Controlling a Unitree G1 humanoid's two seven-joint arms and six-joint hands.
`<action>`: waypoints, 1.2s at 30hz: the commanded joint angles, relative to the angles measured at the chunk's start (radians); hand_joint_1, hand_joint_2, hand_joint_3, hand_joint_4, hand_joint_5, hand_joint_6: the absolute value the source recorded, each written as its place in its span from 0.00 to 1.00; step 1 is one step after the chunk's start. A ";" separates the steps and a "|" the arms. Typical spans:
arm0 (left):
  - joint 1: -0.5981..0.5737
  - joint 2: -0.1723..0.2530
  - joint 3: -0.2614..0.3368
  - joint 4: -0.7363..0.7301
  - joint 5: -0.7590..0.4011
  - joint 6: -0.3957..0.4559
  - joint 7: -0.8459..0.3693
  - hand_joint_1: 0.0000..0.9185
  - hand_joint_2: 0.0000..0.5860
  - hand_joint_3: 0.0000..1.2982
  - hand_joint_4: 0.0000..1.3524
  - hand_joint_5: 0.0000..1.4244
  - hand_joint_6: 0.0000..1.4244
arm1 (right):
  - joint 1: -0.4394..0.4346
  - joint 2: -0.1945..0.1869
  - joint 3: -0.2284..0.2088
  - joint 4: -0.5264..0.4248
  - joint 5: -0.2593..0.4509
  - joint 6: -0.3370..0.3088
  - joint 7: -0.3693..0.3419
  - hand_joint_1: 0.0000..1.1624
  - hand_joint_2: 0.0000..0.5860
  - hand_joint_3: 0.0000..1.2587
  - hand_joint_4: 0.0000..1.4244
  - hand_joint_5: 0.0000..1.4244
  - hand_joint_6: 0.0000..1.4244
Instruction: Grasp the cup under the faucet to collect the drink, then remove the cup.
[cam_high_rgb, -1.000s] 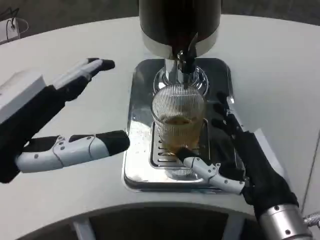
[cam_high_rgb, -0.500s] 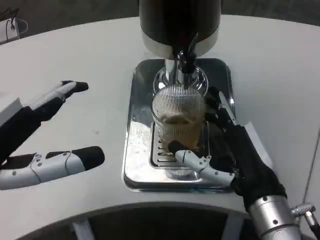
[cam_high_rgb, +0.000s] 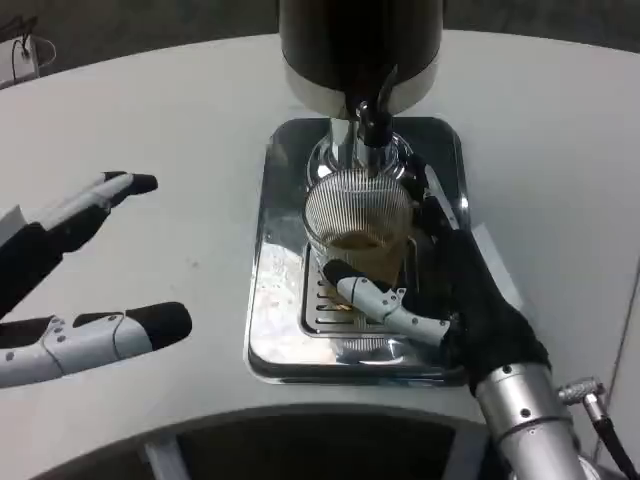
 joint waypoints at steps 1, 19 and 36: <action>0.005 0.026 0.005 0.009 -0.007 -0.003 -0.018 0.00 0.02 0.06 0.00 0.05 0.13 | -0.020 0.018 0.007 0.043 -0.002 -0.022 -0.027 0.64 0.40 0.00 0.03 0.08 0.03; 0.031 0.040 0.028 0.022 -0.004 -0.006 -0.040 0.00 0.02 0.06 0.00 0.05 0.13 | -0.069 0.052 0.011 0.140 0.001 -0.058 -0.083 0.66 0.39 0.00 0.03 0.08 0.03; 0.053 0.058 0.036 0.033 0.001 -0.006 -0.065 0.00 0.01 0.07 0.00 0.05 0.13 | -0.073 0.103 0.038 0.250 -0.011 -0.132 -0.182 0.69 0.37 0.03 0.10 0.15 0.06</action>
